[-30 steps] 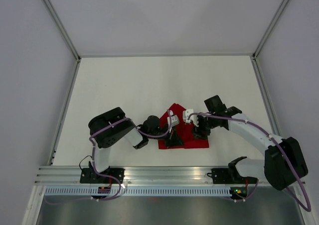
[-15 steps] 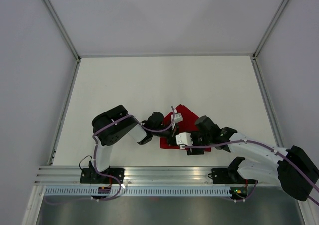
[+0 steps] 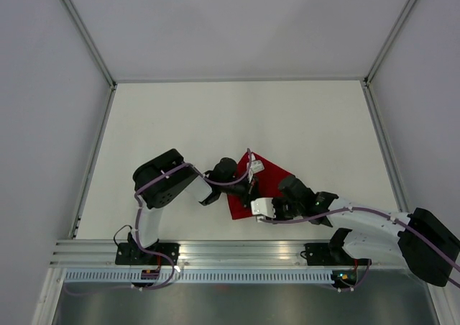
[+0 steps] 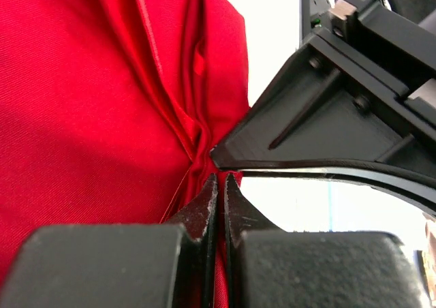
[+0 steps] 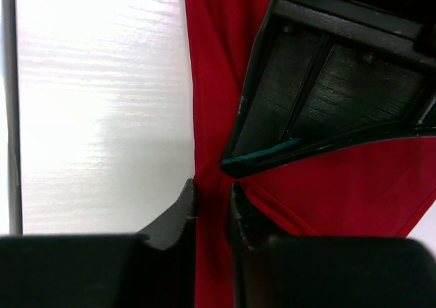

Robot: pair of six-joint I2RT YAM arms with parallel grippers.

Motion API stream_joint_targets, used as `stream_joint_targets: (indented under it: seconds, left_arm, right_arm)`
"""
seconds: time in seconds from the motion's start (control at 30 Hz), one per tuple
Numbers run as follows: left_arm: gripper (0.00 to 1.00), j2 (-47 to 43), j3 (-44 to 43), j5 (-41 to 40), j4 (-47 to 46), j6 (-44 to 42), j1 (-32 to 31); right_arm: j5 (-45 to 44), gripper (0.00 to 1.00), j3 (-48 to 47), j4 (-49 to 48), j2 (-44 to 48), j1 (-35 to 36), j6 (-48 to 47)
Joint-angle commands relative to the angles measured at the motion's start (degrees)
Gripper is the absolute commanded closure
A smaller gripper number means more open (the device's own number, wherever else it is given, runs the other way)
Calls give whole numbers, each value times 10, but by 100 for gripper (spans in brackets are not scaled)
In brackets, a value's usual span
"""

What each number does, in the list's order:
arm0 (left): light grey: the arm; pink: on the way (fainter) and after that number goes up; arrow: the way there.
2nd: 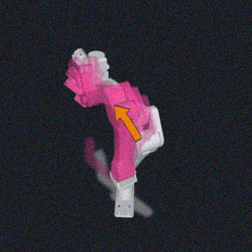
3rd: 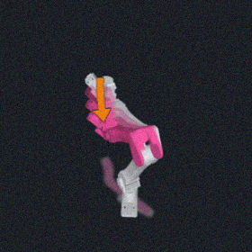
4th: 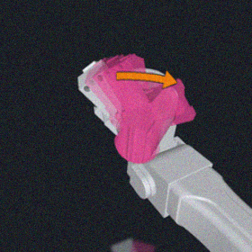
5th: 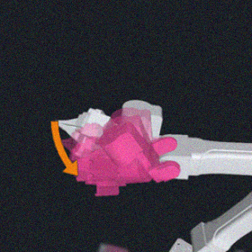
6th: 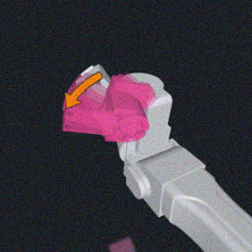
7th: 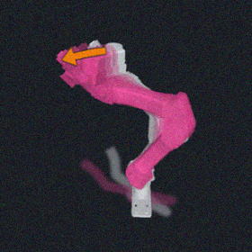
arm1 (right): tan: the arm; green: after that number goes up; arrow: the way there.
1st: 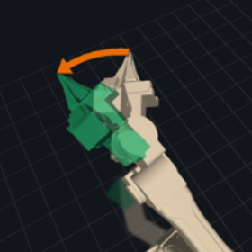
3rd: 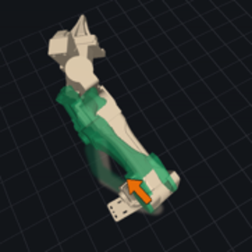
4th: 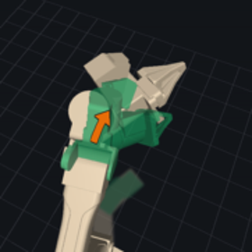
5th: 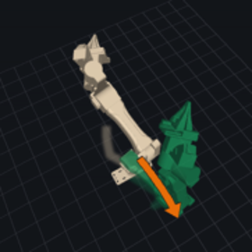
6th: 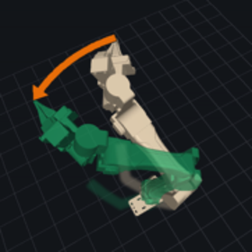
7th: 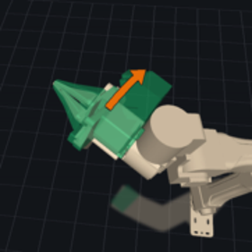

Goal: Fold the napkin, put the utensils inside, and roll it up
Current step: Roll the napkin at the center of the board.

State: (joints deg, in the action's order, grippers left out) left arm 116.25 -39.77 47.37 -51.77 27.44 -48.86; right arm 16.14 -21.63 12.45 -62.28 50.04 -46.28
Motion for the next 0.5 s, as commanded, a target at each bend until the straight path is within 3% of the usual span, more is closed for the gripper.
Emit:
stream_joint_targets:
  seconds: [0.0,0.13,0.33,0.47]
  left_arm:
    - [98,18,14,-46,124,12,8]
    - [91,-29,22,-60,104,31,10]
    - [86,-148,48,-163,131,-9,10]
    - [86,-210,65,-254,159,-35,10]
  right_arm:
    - [-55,84,26,-10,-26,3,0]
    - [-48,92,27,-12,-41,3,3]
    - [15,97,-19,43,-93,-6,-2]
    - [71,97,-76,99,-151,-49,-25]
